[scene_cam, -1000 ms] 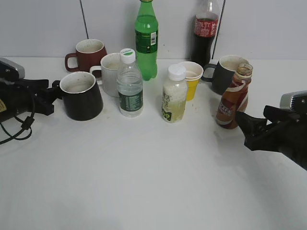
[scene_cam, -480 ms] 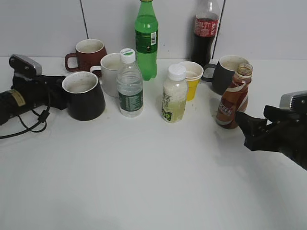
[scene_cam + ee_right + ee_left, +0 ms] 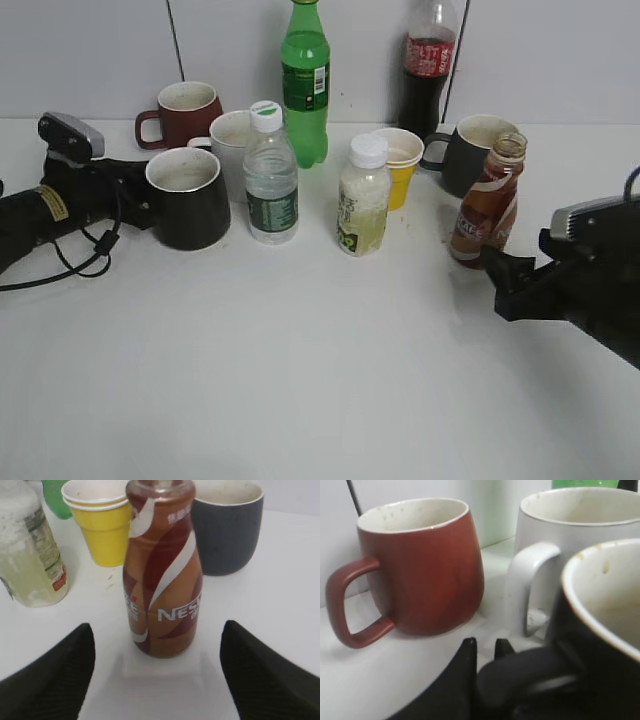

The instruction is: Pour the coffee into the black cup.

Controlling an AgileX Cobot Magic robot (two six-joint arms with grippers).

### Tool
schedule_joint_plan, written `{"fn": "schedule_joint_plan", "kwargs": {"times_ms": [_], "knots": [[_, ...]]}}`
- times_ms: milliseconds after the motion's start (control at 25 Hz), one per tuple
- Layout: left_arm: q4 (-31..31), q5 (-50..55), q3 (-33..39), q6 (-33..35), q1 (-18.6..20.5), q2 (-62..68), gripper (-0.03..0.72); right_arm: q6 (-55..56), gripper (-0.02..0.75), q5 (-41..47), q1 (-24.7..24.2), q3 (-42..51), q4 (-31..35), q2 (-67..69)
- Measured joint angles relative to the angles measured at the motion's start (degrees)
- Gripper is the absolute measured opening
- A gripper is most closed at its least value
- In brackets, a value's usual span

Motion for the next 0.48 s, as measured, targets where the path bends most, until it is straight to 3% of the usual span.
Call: {"fn": "schedule_joint_plan", "kwargs": {"times_ms": [160, 480], "knots": [[-0.9, 0.9, 3.9, 0.8, 0.0, -3.7, 0.064, -0.3, 0.588, 0.0, 0.0, -4.0, -2.5, 6.0], [-9.0, -3.4, 14.5, 1.3, 0.0, -12.5, 0.059, -0.4, 0.588, 0.0, 0.0, -13.7, -2.8, 14.3]]}}
